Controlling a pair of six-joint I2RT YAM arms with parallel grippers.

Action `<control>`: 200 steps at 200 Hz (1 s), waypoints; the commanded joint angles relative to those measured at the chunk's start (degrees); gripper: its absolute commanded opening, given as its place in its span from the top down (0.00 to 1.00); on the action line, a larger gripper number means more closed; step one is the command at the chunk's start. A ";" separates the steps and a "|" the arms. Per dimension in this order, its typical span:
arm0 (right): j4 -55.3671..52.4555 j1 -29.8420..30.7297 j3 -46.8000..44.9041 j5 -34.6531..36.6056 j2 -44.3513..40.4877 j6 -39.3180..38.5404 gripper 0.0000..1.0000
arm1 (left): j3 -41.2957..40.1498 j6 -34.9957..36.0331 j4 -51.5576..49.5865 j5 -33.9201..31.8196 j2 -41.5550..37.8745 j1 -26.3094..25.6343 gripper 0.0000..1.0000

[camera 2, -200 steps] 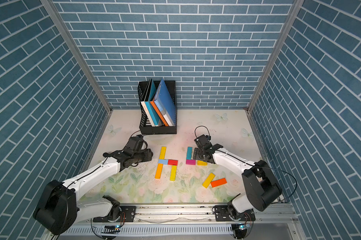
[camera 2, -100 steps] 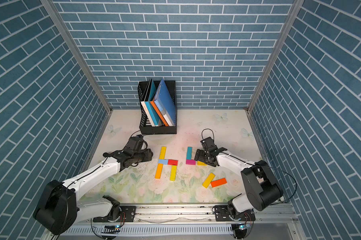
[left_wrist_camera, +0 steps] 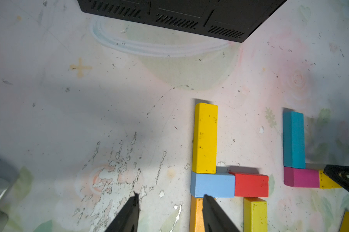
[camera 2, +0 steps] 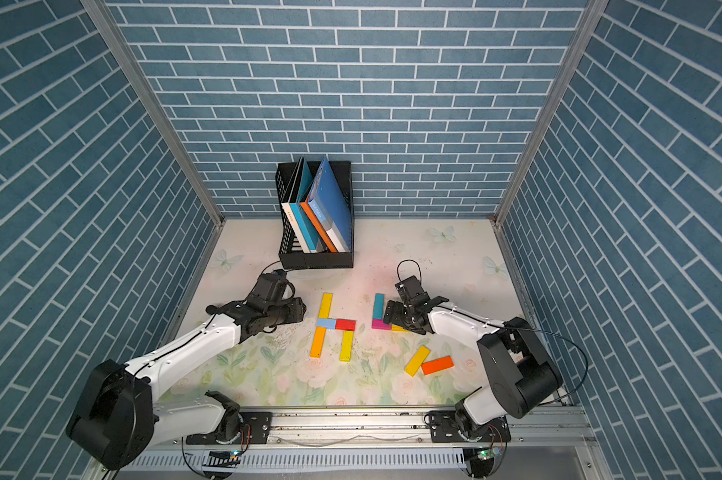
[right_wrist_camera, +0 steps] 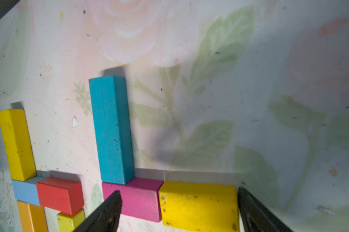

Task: Assemble the letter h with building blocks
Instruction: Assemble the building block at the center of the board.

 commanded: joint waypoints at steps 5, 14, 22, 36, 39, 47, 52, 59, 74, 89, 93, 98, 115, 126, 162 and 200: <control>0.31 0.23 0.03 0.13 0.06 1.73 0.10 | -0.20 0.71 0.17 -0.05 0.12 0.31 0.45; 0.18 0.32 0.19 0.15 0.21 1.86 0.10 | -0.21 0.71 0.18 -0.03 0.07 0.36 0.45; -0.02 0.30 0.39 0.31 0.41 1.97 0.10 | -0.21 0.72 0.18 -0.09 0.08 0.36 0.45; -0.30 0.30 0.37 0.32 0.40 2.55 0.10 | -0.21 0.71 0.18 -0.02 0.02 0.35 0.45; -0.37 0.30 0.35 0.39 0.38 2.74 0.10 | -0.21 0.71 0.18 -0.04 -0.02 0.34 0.45; -0.61 0.30 0.26 0.41 0.33 3.23 0.10 | -0.21 0.72 0.17 -0.07 0.00 0.31 0.45; -0.70 0.30 0.14 0.41 0.24 3.58 0.10 | -0.20 0.72 0.17 -0.05 0.05 0.30 0.45; -0.74 0.30 0.01 0.33 0.08 4.06 0.10 | -0.21 0.73 0.13 0.04 0.05 0.30 0.45; -0.49 0.30 -0.51 0.16 -0.36 5.13 0.10 | -0.15 0.72 0.19 0.11 0.11 0.37 0.45; -0.05 0.41 -0.95 -0.07 -0.80 5.85 0.10 | -0.12 0.71 0.26 0.13 0.06 0.31 0.45; -0.04 0.39 -0.93 -0.10 -0.89 5.94 0.10 | -0.14 0.73 0.26 0.13 0.06 0.33 0.45; -0.04 0.43 -0.88 -0.04 -0.90 6.02 0.10 | -0.20 0.71 0.26 0.07 0.05 0.29 0.45; -0.17 0.39 -0.79 -0.03 -0.81 6.03 0.10 | -0.21 0.72 0.22 0.14 0.03 0.31 0.45; -0.12 0.39 -0.81 -0.03 -0.73 6.08 0.10 | -0.21 0.71 0.18 0.08 0.02 0.29 0.45; -0.22 0.41 -0.90 0.14 -0.89 6.18 0.10 | -0.20 0.71 0.15 0.13 -0.09 0.34 0.45; -0.08 0.41 -1.23 -0.12 -1.93 6.55 0.10 | -0.21 0.71 0.18 0.15 -0.17 0.31 0.45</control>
